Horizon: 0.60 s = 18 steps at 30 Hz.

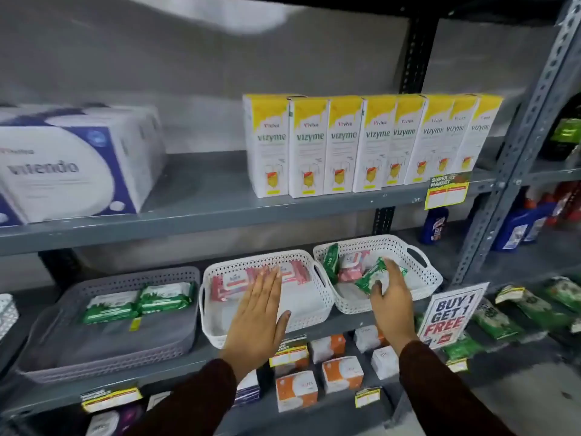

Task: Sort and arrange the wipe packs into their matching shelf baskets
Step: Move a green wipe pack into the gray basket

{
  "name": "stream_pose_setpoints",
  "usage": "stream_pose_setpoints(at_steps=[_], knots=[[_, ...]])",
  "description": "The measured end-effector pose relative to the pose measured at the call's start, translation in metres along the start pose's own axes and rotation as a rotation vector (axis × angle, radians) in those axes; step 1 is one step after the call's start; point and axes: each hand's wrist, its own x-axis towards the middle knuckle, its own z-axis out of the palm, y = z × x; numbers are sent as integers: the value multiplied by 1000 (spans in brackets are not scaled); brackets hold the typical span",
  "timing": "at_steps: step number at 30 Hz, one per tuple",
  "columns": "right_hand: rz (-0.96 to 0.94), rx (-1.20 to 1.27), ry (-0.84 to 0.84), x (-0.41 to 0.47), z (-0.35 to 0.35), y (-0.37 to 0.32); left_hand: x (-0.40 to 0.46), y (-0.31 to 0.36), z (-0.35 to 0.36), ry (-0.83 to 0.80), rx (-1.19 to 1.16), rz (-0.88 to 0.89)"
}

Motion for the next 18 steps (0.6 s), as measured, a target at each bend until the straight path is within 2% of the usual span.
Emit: stream_pose_setpoints(at_steps=[3, 6, 12, 15, 18], knots=[[335, 125, 72, 34, 9, 23, 12, 9, 32, -79, -8, -23], [594, 165, 35, 69, 17, 44, 24, 22, 63, -151, 14, 17], [606, -72, -243, 133, 36, 83, 47, 45, 109, -267, -52, 21], [713, -129, -316, 152, 39, 87, 53, 51, 124, -322, -55, 32], [807, -56, -310, 156, 41, 89, 59, 53, 131, -354, -30, 39]])
